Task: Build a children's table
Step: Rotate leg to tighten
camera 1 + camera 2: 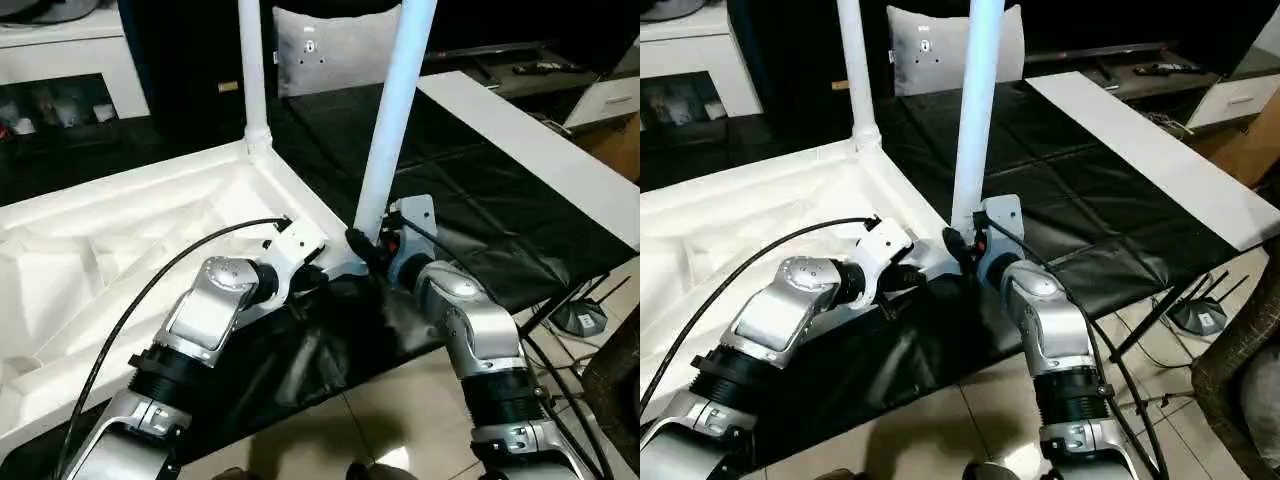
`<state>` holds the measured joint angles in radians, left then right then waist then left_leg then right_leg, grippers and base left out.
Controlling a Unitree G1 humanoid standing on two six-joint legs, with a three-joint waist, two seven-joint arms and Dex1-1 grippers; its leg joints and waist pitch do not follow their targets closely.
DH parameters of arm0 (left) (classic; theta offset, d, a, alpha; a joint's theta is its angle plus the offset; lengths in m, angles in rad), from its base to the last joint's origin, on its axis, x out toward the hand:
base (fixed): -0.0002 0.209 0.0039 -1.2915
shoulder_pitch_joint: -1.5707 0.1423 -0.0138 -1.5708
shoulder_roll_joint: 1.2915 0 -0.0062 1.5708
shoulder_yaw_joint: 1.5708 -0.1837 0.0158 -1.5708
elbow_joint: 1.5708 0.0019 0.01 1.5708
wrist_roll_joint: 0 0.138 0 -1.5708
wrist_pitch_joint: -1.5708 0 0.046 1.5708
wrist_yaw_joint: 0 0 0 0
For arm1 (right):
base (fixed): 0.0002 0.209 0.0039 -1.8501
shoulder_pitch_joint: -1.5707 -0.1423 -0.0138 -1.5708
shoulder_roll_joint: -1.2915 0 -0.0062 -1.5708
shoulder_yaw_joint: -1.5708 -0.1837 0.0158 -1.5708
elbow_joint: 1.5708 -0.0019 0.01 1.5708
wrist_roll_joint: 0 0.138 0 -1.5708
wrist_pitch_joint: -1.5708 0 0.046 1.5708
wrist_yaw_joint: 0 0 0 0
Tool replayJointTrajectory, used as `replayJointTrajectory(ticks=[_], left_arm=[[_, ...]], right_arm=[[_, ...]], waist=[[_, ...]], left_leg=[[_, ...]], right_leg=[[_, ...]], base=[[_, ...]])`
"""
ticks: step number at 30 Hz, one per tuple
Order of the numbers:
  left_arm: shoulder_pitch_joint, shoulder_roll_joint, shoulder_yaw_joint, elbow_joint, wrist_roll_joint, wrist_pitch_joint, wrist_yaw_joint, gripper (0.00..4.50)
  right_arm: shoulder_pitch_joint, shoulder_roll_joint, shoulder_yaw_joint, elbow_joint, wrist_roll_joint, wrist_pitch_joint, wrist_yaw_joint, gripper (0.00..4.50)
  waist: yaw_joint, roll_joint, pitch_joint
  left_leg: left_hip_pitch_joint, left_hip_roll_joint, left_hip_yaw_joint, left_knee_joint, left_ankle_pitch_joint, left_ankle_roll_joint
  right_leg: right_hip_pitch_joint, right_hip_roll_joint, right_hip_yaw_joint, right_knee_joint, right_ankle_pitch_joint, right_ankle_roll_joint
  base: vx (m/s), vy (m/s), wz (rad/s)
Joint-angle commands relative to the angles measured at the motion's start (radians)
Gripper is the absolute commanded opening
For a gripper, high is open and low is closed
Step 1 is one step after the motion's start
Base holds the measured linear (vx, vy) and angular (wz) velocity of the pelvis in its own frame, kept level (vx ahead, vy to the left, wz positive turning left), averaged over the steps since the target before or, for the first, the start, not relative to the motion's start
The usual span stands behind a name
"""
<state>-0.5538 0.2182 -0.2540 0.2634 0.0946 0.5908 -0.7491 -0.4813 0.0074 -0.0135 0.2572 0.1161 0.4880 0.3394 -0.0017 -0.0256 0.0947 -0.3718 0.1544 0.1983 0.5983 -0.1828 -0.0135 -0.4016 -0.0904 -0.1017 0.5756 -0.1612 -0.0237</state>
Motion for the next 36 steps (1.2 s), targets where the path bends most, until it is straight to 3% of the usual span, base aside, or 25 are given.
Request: replayJointTrajectory(ticks=[1, 6, 7, 9, 10, 12, 16, 22, 25, 28, 29, 31, 33, 36], left_arm=[[-0.035, -0.005, -0.024, -0.033, -0.002, -0.036, -0.003, 0.00], [-0.025, 0.050, -0.051, -0.025, -0.009, -0.097, -0.082, 0.00], [-0.025, 0.059, -0.053, -0.022, -0.011, -0.107, -0.096, 0.00], [-0.026, 0.086, -0.063, -0.010, -0.016, -0.142, -0.146, 0.00], [-0.027, 0.105, -0.071, -0.001, -0.019, -0.168, -0.181, 0.00], [-0.028, 0.160, -0.094, 0.020, -0.028, -0.258, -0.286, 0.00], [-0.021, 0.219, -0.121, 0.028, -0.050, -0.357, -0.407, 0.00], [-0.019, 0.272, -0.153, 0.028, -0.076, -0.429, -0.549, 0.00], [-0.027, 0.292, -0.165, 0.043, -0.092, -0.473, -0.616, 0.00], [-0.033, 0.303, -0.169, 0.052, -0.094, -0.490, -0.648, 0.00], [-0.036, 0.305, -0.170, 0.056, -0.095, -0.498, -0.658, 0.00], [-0.041, 0.311, -0.174, 0.061, -0.096, -0.507, -0.676, 0.00], [-0.046, 0.314, -0.177, 0.068, -0.098, -0.520, -0.694, 0.00], [-0.052, 0.315, -0.181, 0.074, -0.102, -0.528, -0.712, 0.00]], right_arm=[[0.012, 0.015, 0.063, 0.028, 0.043, 0.015, 0.085, 3.09], [0.046, -0.067, 0.077, -0.010, 0.052, -0.013, 0.195, 3.52], [0.054, -0.097, 0.080, -0.015, 0.048, -0.026, 0.226, 3.64], [0.064, -0.143, 0.085, -0.019, 0.044, -0.045, 0.278, 3.73], [0.068, -0.173, 0.089, -0.021, 0.043, -0.059, 0.316, 3.81], [0.077, -0.256, 0.096, -0.032, 0.057, -0.100, 0.447, 4.08], [0.075, -0.349, 0.127, -0.031, 0.055, -0.159, 0.595, 4.28], [0.049, -0.423, 0.155, 0.005, 0.087, -0.254, 0.783, 4.28], [0.031, -0.454, 0.176, 0.025, 0.116, -0.254, 0.902, 4.28], [0.019, -0.467, 0.192, 0.044, 0.127, -0.253, 0.966, 3.91], [0.015, -0.470, 0.197, 0.050, 0.131, -0.249, 0.984, 3.84], [0.004, -0.471, 0.207, 0.062, 0.136, -0.246, 1.013, 3.65], [-0.008, -0.471, 0.218, 0.078, 0.138, -0.252, 1.041, 3.47], [-0.024, -0.472, 0.234, 0.097, 0.138, -0.259, 1.075, 3.20]], waist=[[0.007, 0.006, -0.066], [0.015, 0.008, -0.069], [0.016, 0.013, -0.068], [0.019, 0.009, -0.070], [0.023, 0.009, -0.071], [0.032, 0.007, -0.074], [0.045, 0.014, -0.071], [0.063, 0.013, -0.069], [0.068, 0.012, -0.066], [0.075, 0.011, -0.067], [0.074, 0.003, -0.068], [0.080, 0.007, -0.069], [0.081, 0.001, -0.069], [0.086, 0.005, -0.071]], left_leg=[[0.019, 0.078, -0.053, -0.088, -0.349, -0.021], [0.017, 0.081, -0.046, -0.086, -0.289, 0.002], [0.015, 0.081, -0.048, -0.087, -0.278, 0.004], [0.018, 0.082, -0.043, -0.085, -0.264, 0.013], [0.011, 0.080, -0.043, -0.083, -0.234, 0.023], [0.012, 0.079, -0.042, -0.080, -0.214, 0.039], [0.018, 0.085, -0.039, -0.082, -0.205, 0.046], [0.026, 0.090, -0.036, -0.085, -0.236, 0.024], [0.025, 0.091, -0.035, -0.085, -0.259, 0.021], [0.023, 0.092, -0.036, -0.085, -0.262, 0.020], [0.023, 0.093, -0.035, -0.085, -0.253, 0.021], [0.024, 0.093, -0.036, -0.084, -0.233, 0.024], [0.023, 0.093, -0.034, -0.084, -0.224, 0.026], [0.024, 0.094, -0.034, -0.083, -0.210, 0.027]], right_leg=[[0.031, -0.086, 0.066, -0.085, -0.427, -0.134], [0.038, -0.084, 0.070, -0.075, -0.345, -0.162], [0.040, -0.084, 0.070, -0.072, -0.326, -0.170], [0.038, -0.081, 0.070, -0.071, -0.300, -0.184], [0.046, -0.085, 0.071, -0.067, -0.284, -0.197], [0.050, -0.084, 0.069, -0.066, -0.273, -0.193], [0.044, -0.081, 0.069, -0.060, -0.239, -0.221], [0.041, -0.082, 0.071, -0.056, -0.251, -0.236], [0.042, -0.085, 0.071, -0.061, -0.303, -0.228], [0.043, -0.087, 0.071, -0.064, -0.335, -0.221], [0.043, -0.087, 0.071, -0.063, -0.330, -0.221], [0.042, -0.087, 0.071, -0.059, -0.316, -0.225], [0.042, -0.086, 0.071, -0.058, -0.308, -0.227], [0.042, -0.087, 0.071, -0.055, -0.296, -0.231]], base=[[0.000, 0.000, 0.00], [0.000, 0.000, 0.00], [0.000, 0.000, 0.00], [0.000, 0.000, 0.00], [0.000, 0.000, 0.00], [0.000, 0.000, 0.00], [0.000, 0.000, 0.00], [0.000, 0.000, 0.00], [0.000, 0.000, 0.00], [0.000, 0.000, 0.00], [0.000, 0.000, 0.00], [0.000, 0.000, 0.00], [0.000, 0.000, 0.00], [0.000, 0.000, 0.00]])
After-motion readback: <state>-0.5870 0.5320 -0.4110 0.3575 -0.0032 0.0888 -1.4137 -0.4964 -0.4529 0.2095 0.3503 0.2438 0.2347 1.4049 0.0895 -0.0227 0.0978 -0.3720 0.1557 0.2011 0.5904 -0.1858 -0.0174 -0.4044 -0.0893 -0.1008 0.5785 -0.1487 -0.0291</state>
